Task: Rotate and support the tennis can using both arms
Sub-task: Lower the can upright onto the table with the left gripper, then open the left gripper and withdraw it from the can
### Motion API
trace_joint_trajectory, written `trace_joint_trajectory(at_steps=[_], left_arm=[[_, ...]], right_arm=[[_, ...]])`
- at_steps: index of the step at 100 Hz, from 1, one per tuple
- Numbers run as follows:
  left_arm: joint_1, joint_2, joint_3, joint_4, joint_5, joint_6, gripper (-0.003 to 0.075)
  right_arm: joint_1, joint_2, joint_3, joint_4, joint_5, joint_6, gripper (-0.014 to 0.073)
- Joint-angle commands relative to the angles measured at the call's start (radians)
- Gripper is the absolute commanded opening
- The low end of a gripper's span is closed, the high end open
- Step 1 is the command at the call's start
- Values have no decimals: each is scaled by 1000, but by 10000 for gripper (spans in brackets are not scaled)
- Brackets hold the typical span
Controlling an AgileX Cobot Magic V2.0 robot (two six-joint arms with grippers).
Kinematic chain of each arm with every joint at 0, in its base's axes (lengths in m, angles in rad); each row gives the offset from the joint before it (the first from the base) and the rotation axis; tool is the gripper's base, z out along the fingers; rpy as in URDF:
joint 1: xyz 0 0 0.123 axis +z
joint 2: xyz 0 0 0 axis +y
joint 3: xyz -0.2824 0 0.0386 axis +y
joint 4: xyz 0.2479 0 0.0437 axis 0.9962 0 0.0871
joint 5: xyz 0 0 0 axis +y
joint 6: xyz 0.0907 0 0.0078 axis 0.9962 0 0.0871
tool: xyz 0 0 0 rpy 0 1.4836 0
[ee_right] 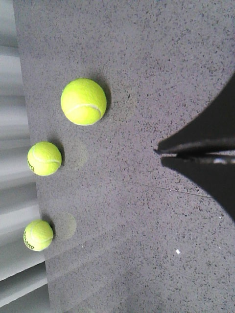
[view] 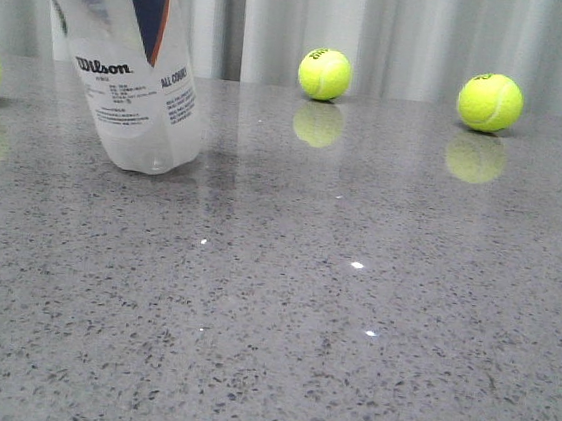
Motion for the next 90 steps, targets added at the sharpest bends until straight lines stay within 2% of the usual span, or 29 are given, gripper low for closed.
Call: trace_joint_trajectory(at_steps=[1,33,73,90], left_arm=[[13,14,-85,-4,-45,3,404],[13,121,-200,-25,-46,3,404],[5,109,-212,-48,-61,3,404],[-2,46,-215,-46,-119,-10,397]], right_arm=[[-6,8,-25,2,-74,-11,-66],[-6,8,-25,2,-74,-11,-66],[-6,8,-25,2,-74,-11,-66],[-6,8,-25,2,-74,-11,-66]])
